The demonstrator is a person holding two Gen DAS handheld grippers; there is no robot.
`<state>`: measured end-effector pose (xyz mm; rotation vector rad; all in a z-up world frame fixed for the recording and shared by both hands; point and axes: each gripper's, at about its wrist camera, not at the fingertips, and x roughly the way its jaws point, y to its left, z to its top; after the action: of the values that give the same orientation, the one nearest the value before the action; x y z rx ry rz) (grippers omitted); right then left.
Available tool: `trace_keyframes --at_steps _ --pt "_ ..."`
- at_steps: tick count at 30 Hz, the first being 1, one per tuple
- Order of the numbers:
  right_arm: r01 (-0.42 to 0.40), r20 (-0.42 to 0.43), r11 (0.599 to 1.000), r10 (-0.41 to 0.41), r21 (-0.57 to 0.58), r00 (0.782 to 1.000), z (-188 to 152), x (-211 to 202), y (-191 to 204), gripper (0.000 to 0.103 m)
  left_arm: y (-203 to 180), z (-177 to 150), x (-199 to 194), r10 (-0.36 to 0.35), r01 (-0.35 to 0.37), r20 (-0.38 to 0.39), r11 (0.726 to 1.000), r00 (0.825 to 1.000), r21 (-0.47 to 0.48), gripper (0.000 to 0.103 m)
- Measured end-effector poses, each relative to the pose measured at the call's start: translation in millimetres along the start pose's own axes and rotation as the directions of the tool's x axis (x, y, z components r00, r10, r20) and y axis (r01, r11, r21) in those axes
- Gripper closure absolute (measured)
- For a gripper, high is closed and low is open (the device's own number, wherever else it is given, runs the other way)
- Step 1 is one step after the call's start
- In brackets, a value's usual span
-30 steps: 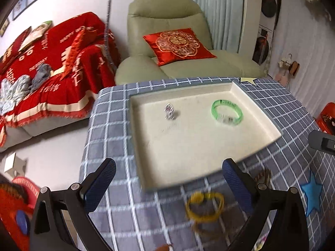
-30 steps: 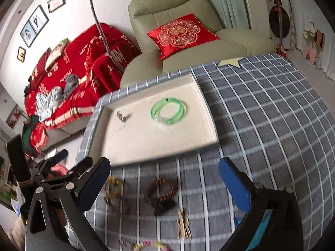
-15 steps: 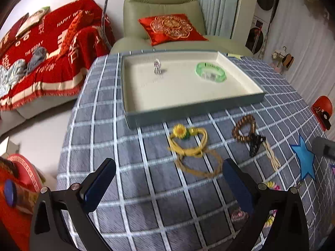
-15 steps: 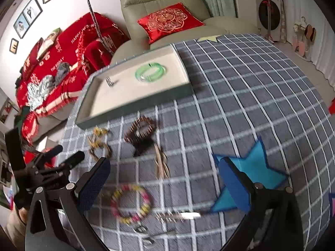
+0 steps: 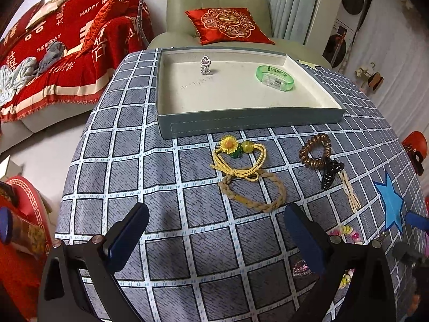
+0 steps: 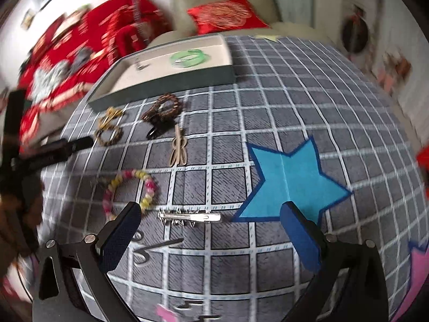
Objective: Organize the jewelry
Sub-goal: 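Withdraw both tools from the tray toward the remaining jewelry, then grasp the silver hair clip with the right tool while the left tool grasps the braided rope bracelet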
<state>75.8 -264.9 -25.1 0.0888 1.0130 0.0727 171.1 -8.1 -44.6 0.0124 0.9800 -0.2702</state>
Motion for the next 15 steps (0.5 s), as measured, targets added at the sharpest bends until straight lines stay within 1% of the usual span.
trace_keyframes --at_steps 3,6,8,10,11,13,14,15 --pt "-0.042 -0.021 0.99 0.039 -0.137 0.999 -1.5 3.2 7.0 0.0 0.0 1.1 3.9 -0.003 0.003 -0.014 1.0 1.0 -0.011 0.0" --pt "-0.068 -0.041 0.97 0.06 -0.233 0.997 -1.8 7.6 13.3 0.001 -0.4 1.7 6.2 -0.003 0.002 -0.02 1.0 1.0 -0.022 0.0" --pt "-0.084 -0.053 0.963 0.073 -0.258 0.996 -1.9 11.5 15.3 0.006 -2.6 2.1 7.5 -0.005 0.004 -0.02 1.0 1.0 -0.023 0.0" --pt "-0.106 -0.071 0.956 0.09 -0.272 0.993 -1.3 17.0 16.9 0.015 -6.4 3.1 9.9 -0.003 0.003 -0.026 1.0 1.0 -0.012 0.002" --pt "-0.113 -0.079 0.953 0.094 -0.282 0.992 -1.5 20.2 18.4 0.018 -8.1 3.9 11.9 -0.003 0.003 -0.029 1.0 1.0 -0.008 0.002" --pt "-0.117 -0.103 0.946 0.09 -0.301 0.991 -3.6 26.3 21.2 0.029 -10.9 4.4 14.7 -0.003 0.003 -0.028 1.0 1.0 -0.003 0.002" --pt "-0.111 -0.107 0.944 0.081 -0.31 0.991 -4.3 28.4 23.3 0.029 -12.2 4.7 16.0 -0.003 0.003 -0.028 1.0 1.0 0.0 0.002" --pt "-0.101 -0.1 0.939 0.071 -0.328 0.992 -5.9 27.7 25.9 0.032 -12.6 5.1 16.5 -0.004 0.004 -0.027 1.0 1.0 0.001 0.002"
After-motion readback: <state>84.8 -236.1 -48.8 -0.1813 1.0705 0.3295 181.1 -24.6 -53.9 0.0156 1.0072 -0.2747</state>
